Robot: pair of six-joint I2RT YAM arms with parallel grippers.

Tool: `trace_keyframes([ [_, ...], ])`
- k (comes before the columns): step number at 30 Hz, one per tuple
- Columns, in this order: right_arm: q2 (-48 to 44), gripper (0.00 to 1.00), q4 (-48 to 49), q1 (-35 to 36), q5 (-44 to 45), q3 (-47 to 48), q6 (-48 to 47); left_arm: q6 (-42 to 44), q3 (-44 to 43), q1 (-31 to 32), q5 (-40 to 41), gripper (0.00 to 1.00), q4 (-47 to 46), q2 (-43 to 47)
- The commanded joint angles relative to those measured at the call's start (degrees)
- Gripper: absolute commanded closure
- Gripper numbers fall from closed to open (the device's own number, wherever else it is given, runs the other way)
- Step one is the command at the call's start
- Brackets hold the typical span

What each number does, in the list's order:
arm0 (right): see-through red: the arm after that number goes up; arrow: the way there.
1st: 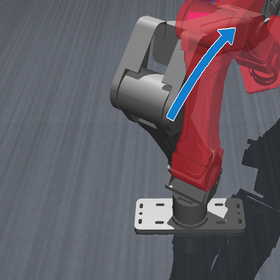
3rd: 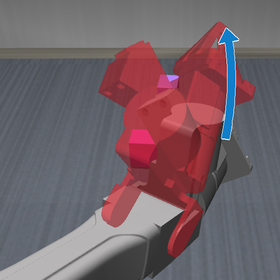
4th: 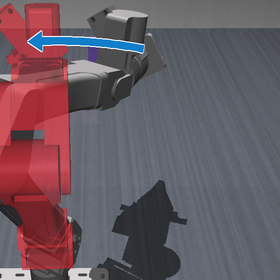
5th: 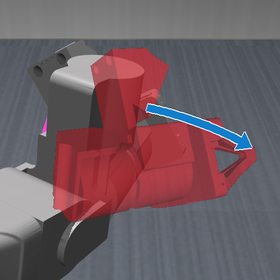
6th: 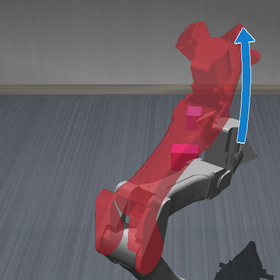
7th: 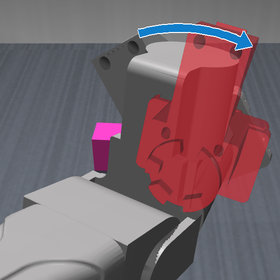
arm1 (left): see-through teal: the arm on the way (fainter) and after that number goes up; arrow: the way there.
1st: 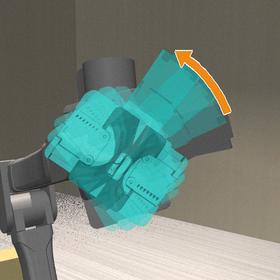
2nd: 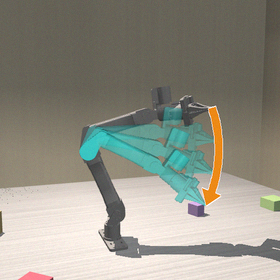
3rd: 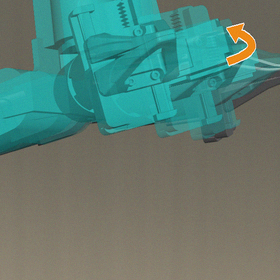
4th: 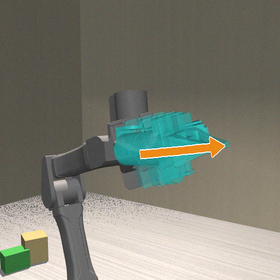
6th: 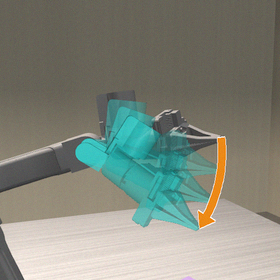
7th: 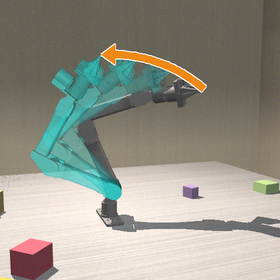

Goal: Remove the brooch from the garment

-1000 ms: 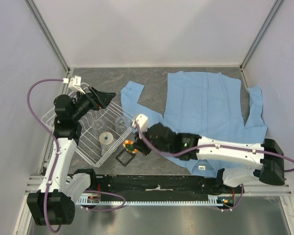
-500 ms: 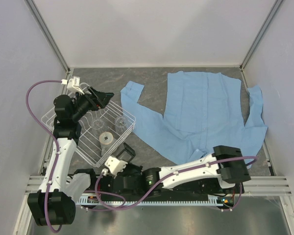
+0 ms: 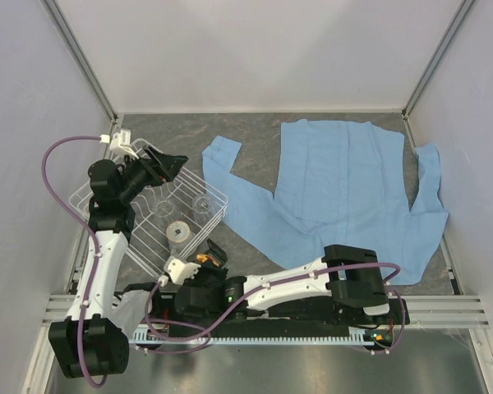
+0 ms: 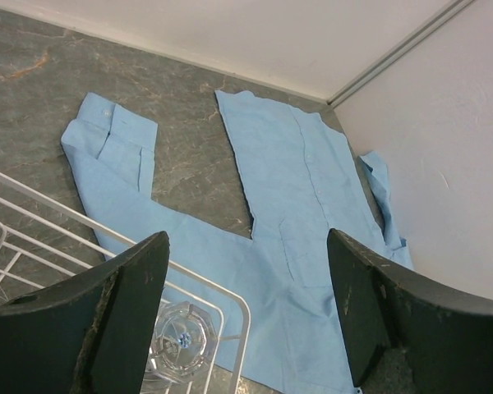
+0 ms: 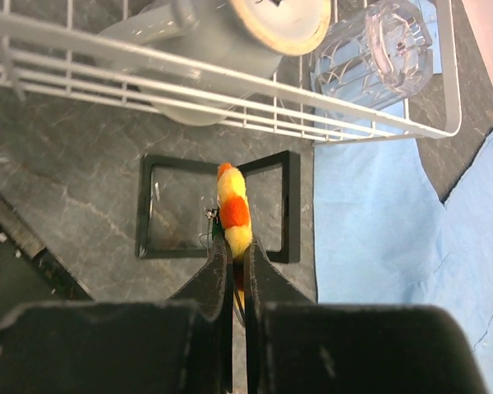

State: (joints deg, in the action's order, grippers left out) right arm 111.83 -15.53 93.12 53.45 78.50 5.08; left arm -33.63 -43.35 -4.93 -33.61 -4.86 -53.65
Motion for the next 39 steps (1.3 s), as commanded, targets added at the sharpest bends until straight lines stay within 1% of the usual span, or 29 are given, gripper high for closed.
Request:
trace_keyframes([
  [1,0.1,1.00,5.8,-2.1,-2.4,-1.0,-3.8,-0.9,0.5,-1.0,-2.3,0.17,-3.4,-0.1],
  [9,2.0,1.00,7.0,-4.4,-4.4,-1.4,-4.7,-2.4,0.9,-2.0,-3.8,0.18,-4.7,-0.5],
  [16,3.5,1.00,7.5,-5.6,-4.9,-1.5,-8.0,-3.4,1.3,-2.6,-4.9,0.18,-5.8,-0.8],
  [32,5.9,1.00,7.5,-6.8,-6.6,-1.2,-8.6,-6.5,2.6,-4.4,-7.3,0.19,-9.5,-1.6],
  [35,6.0,0.97,7.4,-6.7,-7.0,-1.1,-8.6,-6.6,2.6,-4.5,-7.4,0.19,-9.6,-1.6],
  [38,5.8,0.92,7.2,-6.7,-7.6,-1.1,-8.4,-6.7,2.7,-4.5,-7.5,0.19,-9.7,-1.6],
  [39,5.6,0.88,7.2,-6.8,-7.8,-1.2,-8.1,-6.7,2.7,-4.6,-7.6,0.19,-9.7,-1.7],
])
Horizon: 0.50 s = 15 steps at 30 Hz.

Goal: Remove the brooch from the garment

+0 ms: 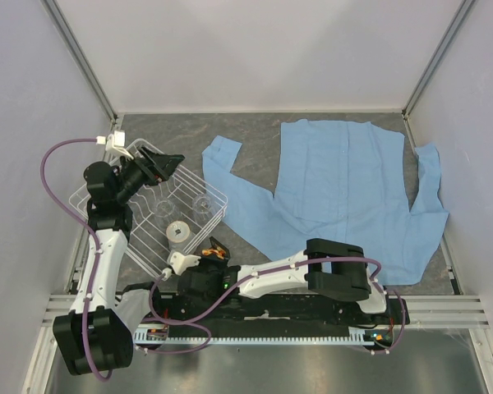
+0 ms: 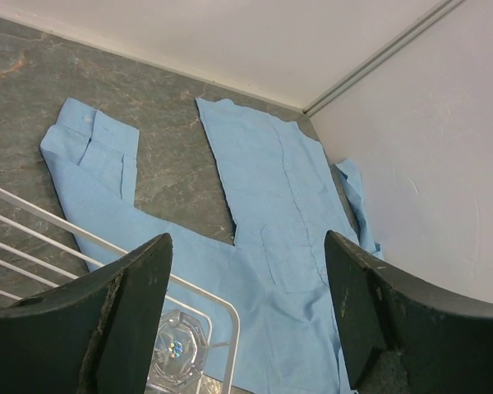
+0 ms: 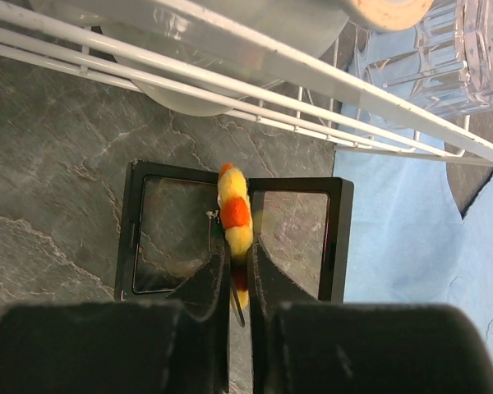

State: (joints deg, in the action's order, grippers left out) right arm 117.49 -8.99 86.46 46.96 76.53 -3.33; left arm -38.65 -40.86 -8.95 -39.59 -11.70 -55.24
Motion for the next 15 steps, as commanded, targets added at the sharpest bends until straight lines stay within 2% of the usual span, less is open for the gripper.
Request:
trace_keyframes([
  [1,-0.2,0.85,0.6,-0.1,-1.6,0.7,0.5,-1.7,0.2,-0.5,-1.5,0.19,-3.0,-0.1],
  [5,-1.1,0.75,0.5,-0.1,-3.5,0.4,1.5,-1.7,0.3,-0.5,-1.5,0.19,-3.1,-0.1],
  [15,-3.8,0.64,-0.2,0.3,-5.4,-0.2,3.0,-1.8,0.3,-0.5,-1.8,0.20,-3.1,-0.5],
])
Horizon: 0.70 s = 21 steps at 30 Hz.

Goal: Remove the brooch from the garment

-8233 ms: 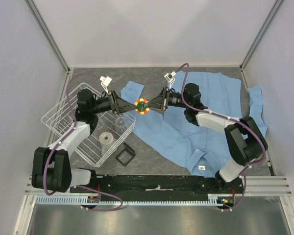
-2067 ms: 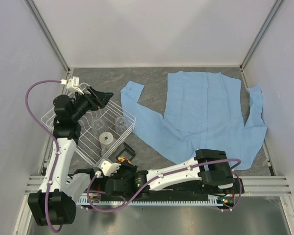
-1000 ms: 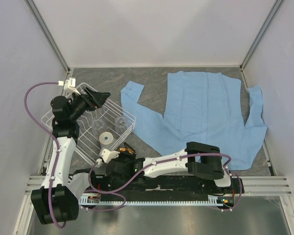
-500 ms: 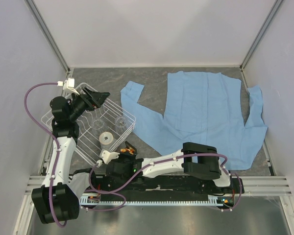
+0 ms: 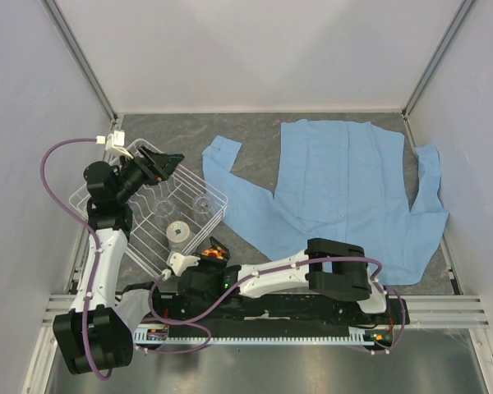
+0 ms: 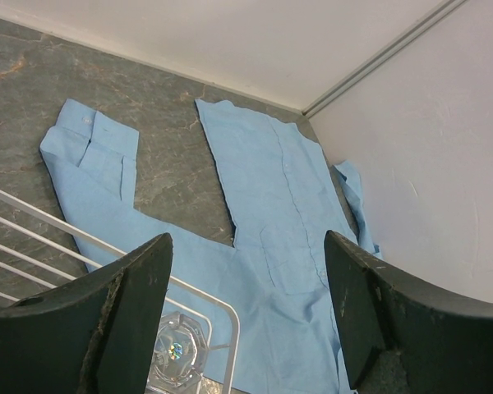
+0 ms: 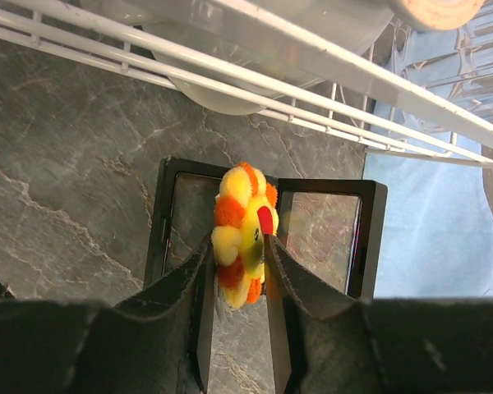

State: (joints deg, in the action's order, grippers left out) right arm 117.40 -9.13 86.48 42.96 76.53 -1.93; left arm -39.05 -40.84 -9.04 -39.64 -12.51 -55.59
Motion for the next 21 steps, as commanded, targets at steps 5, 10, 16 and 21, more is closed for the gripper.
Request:
trace_keyframes([
  [5,-5.7,0.60,-0.5,0.3,-2.7,-1.2,2.1,-1.3,0.3,-0.5,-1.8,0.19,-2.3,-0.2],
  [10,-7.6,0.56,-0.6,0.4,-4.2,-2.2,4.7,-1.4,0.3,-0.5,-2.0,0.18,-2.5,-0.6],
  [16,-12.0,0.52,-1.7,2.0,-4.6,-3.0,7.1,-1.3,0.4,-0.5,-2.1,0.17,-2.6,-0.7],
  [21,-17.0,0.49,-4.4,3.3,-3.6,-4.2,11.4,-1.4,0.4,-0.5,-2.9,0.17,-3.0,-1.1],
])
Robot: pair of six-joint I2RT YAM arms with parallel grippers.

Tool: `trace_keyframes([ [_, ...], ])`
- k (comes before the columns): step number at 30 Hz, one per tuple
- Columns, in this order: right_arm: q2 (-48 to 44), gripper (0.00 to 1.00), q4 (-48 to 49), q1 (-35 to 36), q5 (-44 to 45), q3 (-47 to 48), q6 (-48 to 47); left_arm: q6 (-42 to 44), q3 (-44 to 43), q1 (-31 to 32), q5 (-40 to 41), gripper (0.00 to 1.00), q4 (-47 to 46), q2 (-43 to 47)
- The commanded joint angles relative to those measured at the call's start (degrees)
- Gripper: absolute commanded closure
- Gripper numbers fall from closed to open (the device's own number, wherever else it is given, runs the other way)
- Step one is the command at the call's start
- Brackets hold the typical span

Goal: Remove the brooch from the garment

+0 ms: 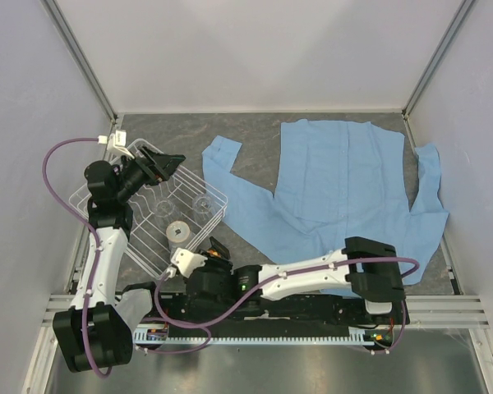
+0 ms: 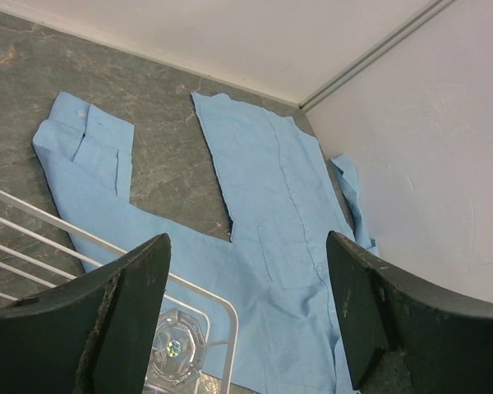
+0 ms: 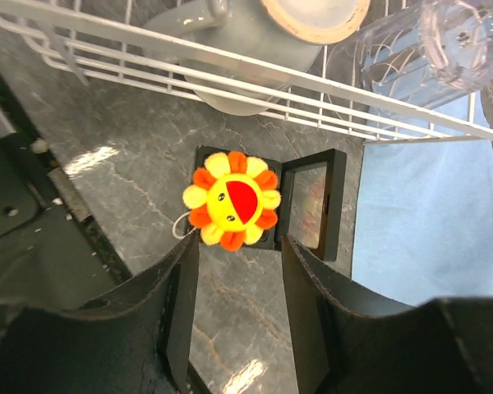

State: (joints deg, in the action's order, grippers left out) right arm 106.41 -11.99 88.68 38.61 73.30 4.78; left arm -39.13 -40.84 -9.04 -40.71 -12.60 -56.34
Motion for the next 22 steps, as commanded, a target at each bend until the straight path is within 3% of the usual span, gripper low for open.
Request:
trace_keyframes([
  [1,-8.4,0.48,-3.0,1.1,1.4,-1.3,6.9,-1.3,0.3,-0.5,-2.1,0.17,-3.0,-0.4],
  [5,-16.7,0.45,-9.9,1.1,8.9,-3.4,14.4,-1.3,-1.2,2.1,-3.1,0.18,-2.5,0.1],
  [7,-23.5,0.41,-19.1,0.8,17.5,-3.6,19.5,-0.2,-4.4,5.8,-2.8,0.18,0.8,1.0],
  [8,-26.0,0.38,-23.0,0.5,20.4,-3.8,26.5,-0.5,-5.1,7.1,-2.3,0.18,1.5,2.5],
  [12,-40.2,0.30,-44.3,-5.2,26.9,-3.4,41.1,-2.6,-8.3,16.1,2.5,0.18,2.6,7.1],
  [14,-49.0,0.22,-46.4,-7.0,27.0,-2.6,40.6,-2.0,-12.8,22.0,5.4,0.18,4.4,7.9],
  [16,-55.4,0.02,-45.8,-7.4,27.4,-0.3,36.1,-1.1,-18.4,26.4,6.4,0.18,7.5,7.6],
  [22,-52.3,0.02,-44.2,-7.4,29.4,18.7,20.1,-1.4,-34.9,28.6,5.7,0.17,14.5,5.5],
])
